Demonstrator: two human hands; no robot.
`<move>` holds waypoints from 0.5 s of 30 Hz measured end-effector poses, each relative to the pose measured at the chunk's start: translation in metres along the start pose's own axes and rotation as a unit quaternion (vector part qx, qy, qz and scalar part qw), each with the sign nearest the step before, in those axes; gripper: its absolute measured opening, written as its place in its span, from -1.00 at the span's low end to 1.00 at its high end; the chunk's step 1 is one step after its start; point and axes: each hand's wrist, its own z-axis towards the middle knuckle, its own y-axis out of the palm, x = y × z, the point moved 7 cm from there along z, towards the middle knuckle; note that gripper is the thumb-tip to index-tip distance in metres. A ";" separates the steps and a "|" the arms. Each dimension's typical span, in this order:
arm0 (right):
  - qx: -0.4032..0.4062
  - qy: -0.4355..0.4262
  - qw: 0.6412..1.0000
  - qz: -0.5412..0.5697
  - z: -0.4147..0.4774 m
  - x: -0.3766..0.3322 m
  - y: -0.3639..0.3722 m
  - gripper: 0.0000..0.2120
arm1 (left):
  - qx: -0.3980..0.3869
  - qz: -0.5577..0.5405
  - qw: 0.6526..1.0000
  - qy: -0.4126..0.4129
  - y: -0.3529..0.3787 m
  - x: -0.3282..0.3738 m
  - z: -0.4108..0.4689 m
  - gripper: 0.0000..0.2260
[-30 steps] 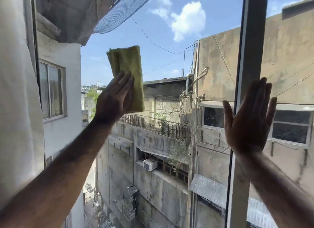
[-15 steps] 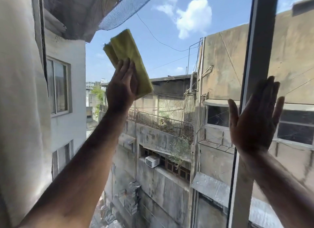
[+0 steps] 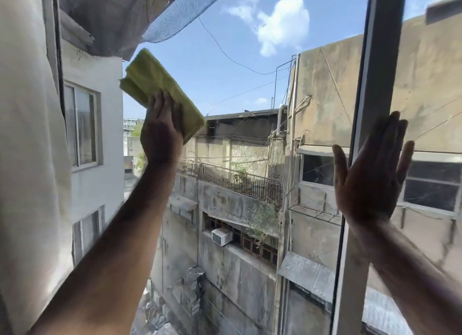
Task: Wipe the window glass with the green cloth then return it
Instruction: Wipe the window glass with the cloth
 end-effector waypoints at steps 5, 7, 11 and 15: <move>-0.006 0.002 1.000 -0.005 0.000 -0.002 -0.001 -0.20 | -0.057 -0.043 0.965 0.251 0.011 0.061 -0.088 -0.65; -0.010 0.001 1.000 -0.006 0.000 -0.003 -0.002 -0.20 | -0.105 -0.011 0.915 0.388 0.009 0.053 -0.081 -0.64; -0.016 0.003 1.000 -0.011 0.001 -0.003 -0.002 -0.19 | -0.041 0.003 0.957 0.287 -0.003 0.021 -0.014 -0.68; -0.007 0.003 1.000 -0.008 0.001 -0.003 -0.003 -0.20 | -0.008 -0.081 0.994 0.073 0.013 0.057 -0.051 -0.66</move>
